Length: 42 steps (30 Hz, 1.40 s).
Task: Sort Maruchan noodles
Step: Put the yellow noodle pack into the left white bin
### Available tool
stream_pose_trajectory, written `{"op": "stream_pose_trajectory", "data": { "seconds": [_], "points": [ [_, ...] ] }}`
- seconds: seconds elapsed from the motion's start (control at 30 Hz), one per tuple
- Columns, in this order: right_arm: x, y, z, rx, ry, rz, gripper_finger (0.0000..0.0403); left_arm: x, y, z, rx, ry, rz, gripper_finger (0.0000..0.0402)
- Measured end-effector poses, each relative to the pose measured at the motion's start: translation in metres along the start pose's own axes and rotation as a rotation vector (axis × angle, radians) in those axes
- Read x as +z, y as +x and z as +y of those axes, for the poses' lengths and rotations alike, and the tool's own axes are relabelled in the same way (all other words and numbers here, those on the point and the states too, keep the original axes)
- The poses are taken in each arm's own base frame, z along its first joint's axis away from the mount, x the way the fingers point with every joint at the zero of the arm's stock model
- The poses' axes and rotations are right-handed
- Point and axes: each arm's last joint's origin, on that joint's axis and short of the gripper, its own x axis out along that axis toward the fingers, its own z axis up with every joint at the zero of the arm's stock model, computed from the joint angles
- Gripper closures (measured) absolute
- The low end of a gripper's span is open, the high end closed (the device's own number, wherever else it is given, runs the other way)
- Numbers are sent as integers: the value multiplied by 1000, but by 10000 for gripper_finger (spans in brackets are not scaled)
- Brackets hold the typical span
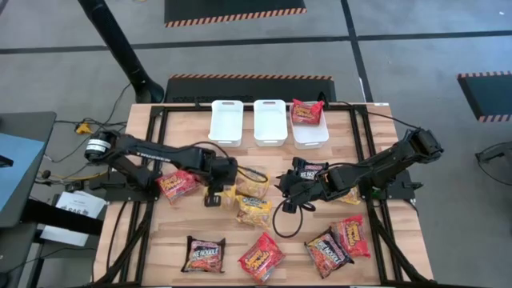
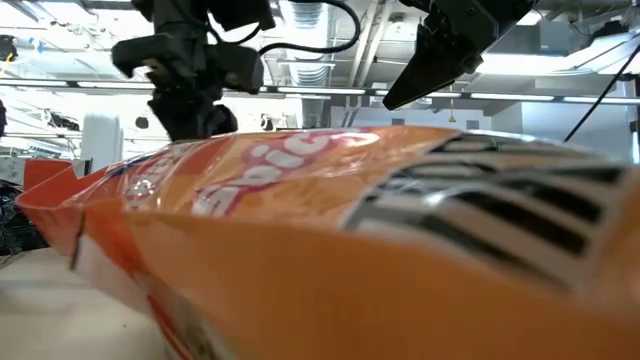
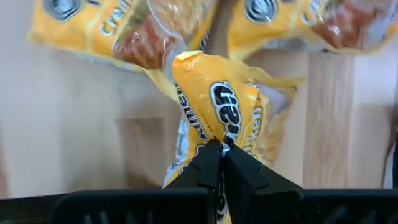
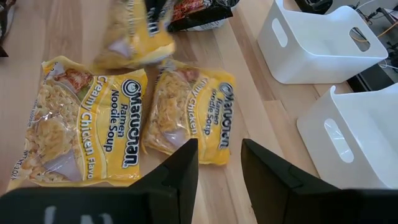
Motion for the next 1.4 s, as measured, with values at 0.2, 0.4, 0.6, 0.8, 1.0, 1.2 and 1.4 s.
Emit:
{"op": "stream_pose_trajectory", "data": {
  "seconds": [0.2, 0.4, 0.6, 0.8, 1.0, 1.2, 1.4],
  "points": [
    [0, 0, 0, 0, -3, 0, 257, 13, -20, 13, 71, 6, -7, 401],
    [0, 0, 0, 0, -26, 0, 257, 23, -40, 32, 184, 2, -18, 401],
    [0, 0, 0, 0, -26, 0, 257, 34, -67, 59, 319, -1, -59, 401],
    [0, 0, 0, 0, -26, 0, 257, 45, -100, 92, 487, -6, -114, 401],
    [0, 0, 0, 0, -26, 0, 257, 44, -126, 141, 699, -30, -154, 401],
    [0, 0, 0, 1, -26, 0, 257, 30, -142, 188, 819, -83, -184, 401],
    [0, 0, 0, 0, -26, 1, 257, 27, -129, 214, 814, -92, -159, 401]
  ]
}}
